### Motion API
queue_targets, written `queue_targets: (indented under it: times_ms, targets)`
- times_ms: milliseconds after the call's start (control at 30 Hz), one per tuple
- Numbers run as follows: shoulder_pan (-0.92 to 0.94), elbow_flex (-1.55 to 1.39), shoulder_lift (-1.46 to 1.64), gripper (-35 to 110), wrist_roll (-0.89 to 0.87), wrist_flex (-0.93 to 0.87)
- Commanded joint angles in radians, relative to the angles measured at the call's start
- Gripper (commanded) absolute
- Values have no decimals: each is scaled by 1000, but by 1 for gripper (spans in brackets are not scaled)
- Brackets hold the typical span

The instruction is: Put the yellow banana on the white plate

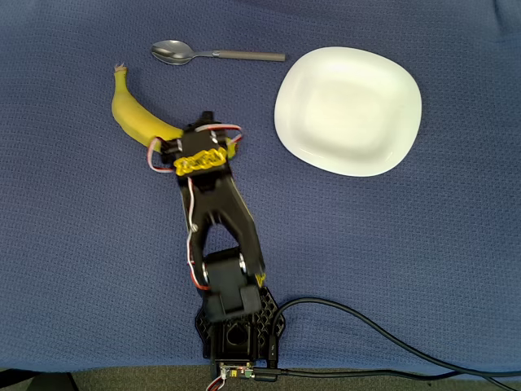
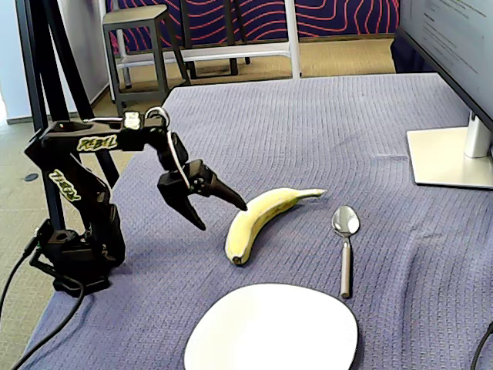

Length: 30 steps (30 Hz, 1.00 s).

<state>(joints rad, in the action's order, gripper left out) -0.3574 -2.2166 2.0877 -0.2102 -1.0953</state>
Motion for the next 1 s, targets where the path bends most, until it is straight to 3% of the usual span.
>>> queue_targets:
  times_ms: [0,333,967]
  targets:
    - [-26,190,-95,37,-15,-109]
    - [5,492,-416,38,-26,-225]
    - [14,617,-509,48,-578,-178]
